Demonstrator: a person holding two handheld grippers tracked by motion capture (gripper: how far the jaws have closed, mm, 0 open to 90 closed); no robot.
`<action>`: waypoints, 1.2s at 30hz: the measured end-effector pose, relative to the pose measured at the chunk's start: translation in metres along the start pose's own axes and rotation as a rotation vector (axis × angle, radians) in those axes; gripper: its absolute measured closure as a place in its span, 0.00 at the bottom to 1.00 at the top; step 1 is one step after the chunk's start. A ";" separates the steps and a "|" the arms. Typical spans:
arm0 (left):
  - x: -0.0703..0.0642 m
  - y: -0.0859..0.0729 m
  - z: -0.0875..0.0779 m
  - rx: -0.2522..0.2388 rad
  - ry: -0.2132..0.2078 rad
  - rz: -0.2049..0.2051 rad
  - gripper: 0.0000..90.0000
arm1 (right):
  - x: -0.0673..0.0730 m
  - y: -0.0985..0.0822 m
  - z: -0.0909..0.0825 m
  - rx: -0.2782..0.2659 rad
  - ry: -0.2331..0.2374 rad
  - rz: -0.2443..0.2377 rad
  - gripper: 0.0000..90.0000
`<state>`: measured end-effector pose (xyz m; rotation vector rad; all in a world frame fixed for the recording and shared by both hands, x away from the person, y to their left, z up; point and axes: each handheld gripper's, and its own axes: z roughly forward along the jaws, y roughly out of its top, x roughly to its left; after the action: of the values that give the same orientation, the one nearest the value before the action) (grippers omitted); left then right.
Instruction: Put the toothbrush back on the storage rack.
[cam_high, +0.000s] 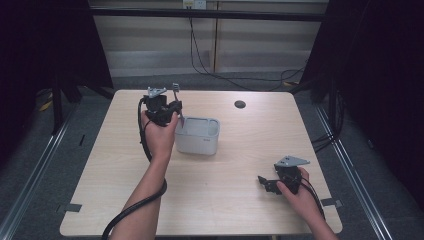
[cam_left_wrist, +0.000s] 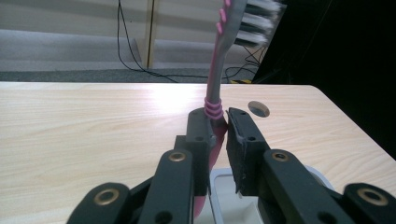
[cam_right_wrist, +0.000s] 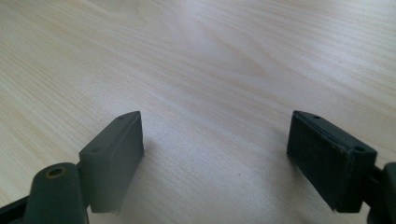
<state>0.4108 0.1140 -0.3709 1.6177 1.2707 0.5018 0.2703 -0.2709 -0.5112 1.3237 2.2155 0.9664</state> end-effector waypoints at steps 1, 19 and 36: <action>0.000 0.000 0.000 0.001 0.002 -0.001 0.88 | 0.000 0.000 0.000 0.000 0.000 -0.001 0.20; 0.001 -0.014 0.002 0.024 -0.003 -0.007 0.88 | 0.000 0.000 0.000 0.000 0.000 0.000 0.20; 0.003 -0.024 0.006 0.059 0.003 -0.011 0.88 | 0.000 0.000 0.000 0.001 0.000 0.001 0.20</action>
<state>0.4042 0.1136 -0.3951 1.6585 1.3068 0.4641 0.2701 -0.2709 -0.5112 1.3249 2.2157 0.9655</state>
